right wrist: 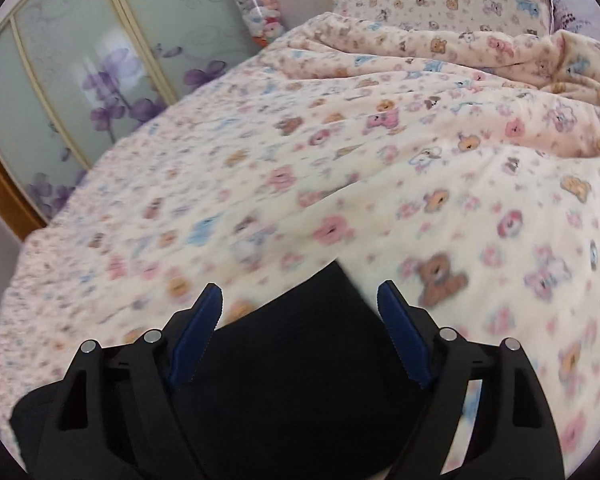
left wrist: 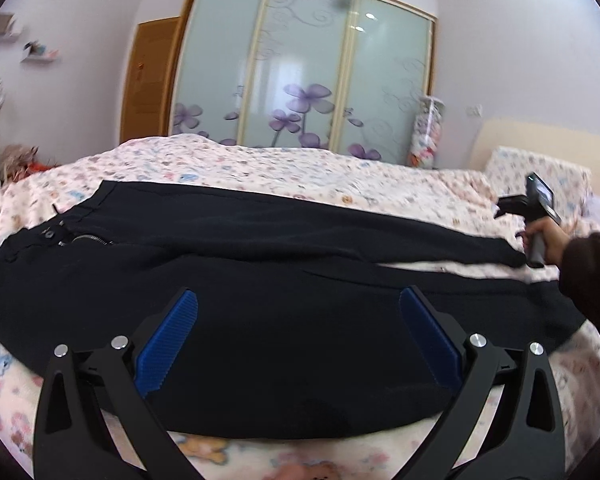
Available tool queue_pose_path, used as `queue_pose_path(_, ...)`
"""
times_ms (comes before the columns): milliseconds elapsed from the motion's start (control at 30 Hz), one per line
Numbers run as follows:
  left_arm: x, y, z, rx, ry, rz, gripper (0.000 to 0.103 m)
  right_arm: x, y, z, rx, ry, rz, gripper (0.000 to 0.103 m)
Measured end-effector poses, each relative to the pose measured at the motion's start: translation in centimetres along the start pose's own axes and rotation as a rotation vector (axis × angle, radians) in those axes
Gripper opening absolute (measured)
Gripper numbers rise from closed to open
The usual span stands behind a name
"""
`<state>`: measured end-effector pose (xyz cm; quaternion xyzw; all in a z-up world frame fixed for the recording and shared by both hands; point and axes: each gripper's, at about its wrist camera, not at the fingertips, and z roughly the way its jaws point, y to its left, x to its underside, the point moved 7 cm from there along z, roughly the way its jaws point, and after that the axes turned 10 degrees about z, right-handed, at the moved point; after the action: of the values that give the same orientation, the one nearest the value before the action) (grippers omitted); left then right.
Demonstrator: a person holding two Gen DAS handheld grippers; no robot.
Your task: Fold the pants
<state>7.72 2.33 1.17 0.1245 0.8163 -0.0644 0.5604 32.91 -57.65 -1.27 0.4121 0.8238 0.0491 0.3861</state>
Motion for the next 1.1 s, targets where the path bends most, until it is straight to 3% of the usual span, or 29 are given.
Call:
queue_pose_path(133,0.4,-0.7,0.6,0.036,0.028,0.023,0.101,0.0,-0.3,2.6,0.008,0.019,-0.014,0.067)
queue_pose_path(233,0.7,-0.3,1.1,0.04,0.05,0.004,0.101,0.4,-0.6,3.8,0.029,0.037,-0.027,0.062)
queue_pose_path(600,0.9,-0.5,1.3,0.07,0.061,0.012,0.101,1.1,-1.9,4.1,0.094,0.034,-0.073,0.027)
queue_pose_path(733,0.9,-0.5,1.5,0.084,0.063,0.015,0.101,0.7,-1.7,2.1,0.03,-0.008,-0.063,0.021)
queue_pose_path(867,1.0,0.0,1.6,0.079,0.067,-0.008,0.101,0.3,-0.8,-2.4,-0.099,-0.074,-0.059,0.021)
queue_pose_path(1000,1.2,1.0,1.6,0.069,0.068,-0.06,0.101,1.3,-1.0,-9.2,-0.277,-0.123,-0.059,0.021)
queue_pose_path(1100,1.3,1.9,1.4,0.06,0.061,-0.105,0.101,4.0,-2.7,-14.6,-0.393,-0.136,-0.055,0.021)
